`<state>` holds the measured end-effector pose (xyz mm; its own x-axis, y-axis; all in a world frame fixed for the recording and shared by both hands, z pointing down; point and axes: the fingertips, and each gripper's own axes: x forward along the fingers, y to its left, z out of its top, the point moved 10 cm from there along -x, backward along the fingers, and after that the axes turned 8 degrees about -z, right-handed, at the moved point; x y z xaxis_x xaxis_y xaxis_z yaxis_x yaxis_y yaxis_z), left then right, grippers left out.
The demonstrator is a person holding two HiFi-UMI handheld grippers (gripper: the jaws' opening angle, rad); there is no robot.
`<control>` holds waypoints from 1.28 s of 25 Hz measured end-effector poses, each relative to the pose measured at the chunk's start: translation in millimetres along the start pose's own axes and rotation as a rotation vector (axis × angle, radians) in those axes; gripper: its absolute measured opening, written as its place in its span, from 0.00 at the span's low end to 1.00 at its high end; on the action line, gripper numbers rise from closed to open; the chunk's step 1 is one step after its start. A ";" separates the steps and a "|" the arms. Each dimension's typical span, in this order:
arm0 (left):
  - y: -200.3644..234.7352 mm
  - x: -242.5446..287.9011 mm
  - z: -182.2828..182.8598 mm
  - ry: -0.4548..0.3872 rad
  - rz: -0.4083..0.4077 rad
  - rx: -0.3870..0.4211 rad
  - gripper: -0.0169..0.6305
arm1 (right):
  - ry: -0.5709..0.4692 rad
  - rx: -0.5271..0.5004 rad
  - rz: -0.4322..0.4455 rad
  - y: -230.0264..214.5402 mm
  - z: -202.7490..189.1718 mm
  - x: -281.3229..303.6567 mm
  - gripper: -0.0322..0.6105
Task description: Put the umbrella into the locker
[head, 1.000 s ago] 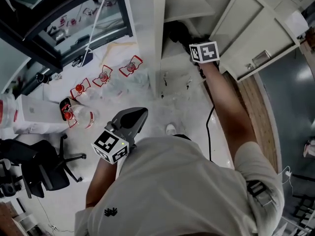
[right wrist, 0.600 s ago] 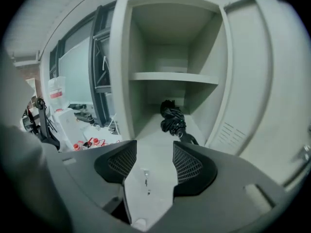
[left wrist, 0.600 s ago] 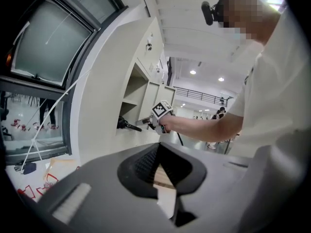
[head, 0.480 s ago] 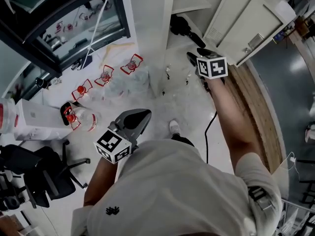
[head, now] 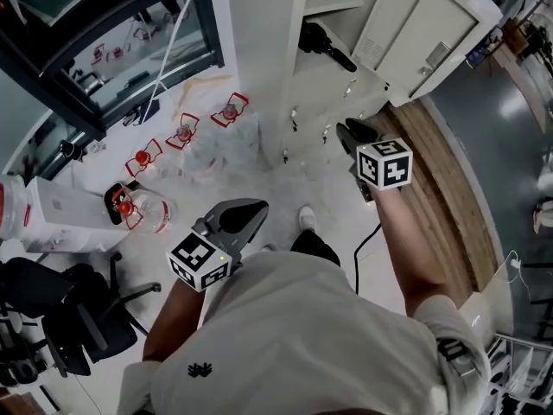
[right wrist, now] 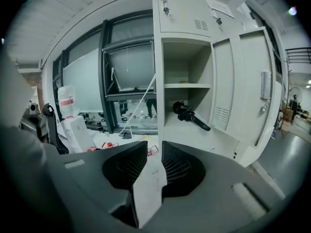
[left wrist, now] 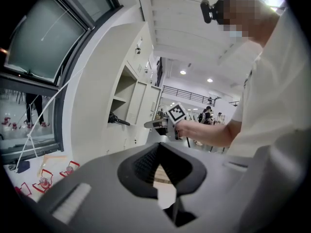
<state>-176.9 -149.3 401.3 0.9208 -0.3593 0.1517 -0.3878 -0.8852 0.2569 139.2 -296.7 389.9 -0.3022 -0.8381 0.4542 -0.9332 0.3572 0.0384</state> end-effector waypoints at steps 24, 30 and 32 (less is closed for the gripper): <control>-24.2 -29.4 -34.6 0.022 0.023 -0.031 0.11 | 0.012 0.028 0.132 85.6 -76.9 -107.2 0.12; -25.0 -28.0 -36.1 0.021 0.027 -0.032 0.11 | 0.004 0.012 0.140 90.7 -78.1 -111.2 0.12; -25.4 -25.7 -36.4 0.023 0.026 -0.033 0.11 | 0.003 0.010 0.140 89.3 -78.0 -113.0 0.11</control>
<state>-192.2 -106.8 425.5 0.9092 -0.3753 0.1805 -0.4135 -0.8650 0.2841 105.2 -138.0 411.5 -0.4288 -0.7792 0.4572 -0.8840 0.4661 -0.0346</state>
